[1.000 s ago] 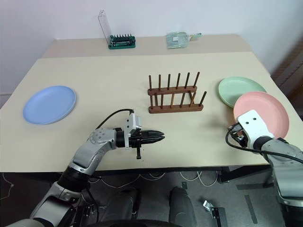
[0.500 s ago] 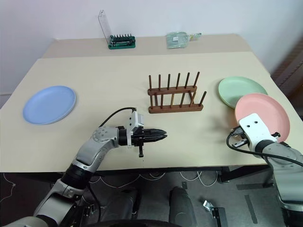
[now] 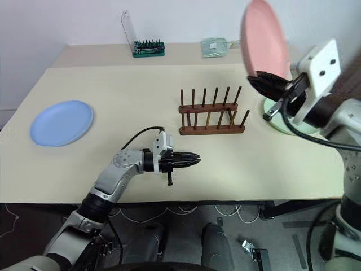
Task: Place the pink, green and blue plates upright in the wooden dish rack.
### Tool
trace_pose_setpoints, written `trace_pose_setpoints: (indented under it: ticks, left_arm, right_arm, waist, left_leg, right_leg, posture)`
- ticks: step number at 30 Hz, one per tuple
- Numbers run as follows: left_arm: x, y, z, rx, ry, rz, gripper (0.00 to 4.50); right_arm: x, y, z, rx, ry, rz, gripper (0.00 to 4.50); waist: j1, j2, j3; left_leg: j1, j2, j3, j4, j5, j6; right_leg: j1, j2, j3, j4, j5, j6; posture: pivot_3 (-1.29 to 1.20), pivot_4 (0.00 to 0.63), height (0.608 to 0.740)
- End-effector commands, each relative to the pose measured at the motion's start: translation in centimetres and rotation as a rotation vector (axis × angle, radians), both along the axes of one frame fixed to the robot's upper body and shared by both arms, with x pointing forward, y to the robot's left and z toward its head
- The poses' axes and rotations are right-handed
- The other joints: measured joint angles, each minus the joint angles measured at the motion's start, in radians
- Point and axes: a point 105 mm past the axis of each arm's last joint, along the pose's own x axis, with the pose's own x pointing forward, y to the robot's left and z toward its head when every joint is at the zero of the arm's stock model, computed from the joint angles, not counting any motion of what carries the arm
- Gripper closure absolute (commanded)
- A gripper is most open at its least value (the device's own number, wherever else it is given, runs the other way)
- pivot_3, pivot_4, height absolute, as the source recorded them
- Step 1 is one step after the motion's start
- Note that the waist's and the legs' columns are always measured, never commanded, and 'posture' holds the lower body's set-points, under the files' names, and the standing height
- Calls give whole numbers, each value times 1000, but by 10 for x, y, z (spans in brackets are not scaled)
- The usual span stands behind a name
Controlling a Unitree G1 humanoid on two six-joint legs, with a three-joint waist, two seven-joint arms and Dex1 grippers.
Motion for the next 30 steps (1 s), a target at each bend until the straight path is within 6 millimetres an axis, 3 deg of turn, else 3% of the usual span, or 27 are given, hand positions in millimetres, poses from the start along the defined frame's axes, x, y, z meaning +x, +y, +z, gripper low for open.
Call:
trace_pose_setpoints:
  ticks: [1,11,22,30]
  left_arm:
    - [1,2,8,-21,-38,11,4092]
    - [1,11,7,-21,-27,66,4092]
    - [2,16,8,-15,-26,87,4092]
    - [2,16,9,-12,-27,86,4092]
  right_arm:
    - [5,3,10,138,57,123,4449]
    - [39,-9,7,368,231,241,4449]
    - [53,-17,-12,394,322,250,4449]
    - [56,-38,-16,482,345,228,4449]
  waist:
    - [3,0,0]
    - [3,2,0]
    - [1,2,0]
    - [-11,2,0]
  left_leg:
    - [0,0,0,0,0,0]
    - [0,0,0,-1,0,0]
    - [0,0,1,-1,0,0]
    - [0,0,1,-1,0,0]
  right_leg:
    - [0,0,0,0,0,0]
    - [-2,0,0,2,0,0]
    - [-2,0,0,2,0,0]
    - [-2,0,0,2,0,0]
  posture:
    - [0,150,740]
    - [0,150,740]
    - [0,150,740]
    - [0,150,740]
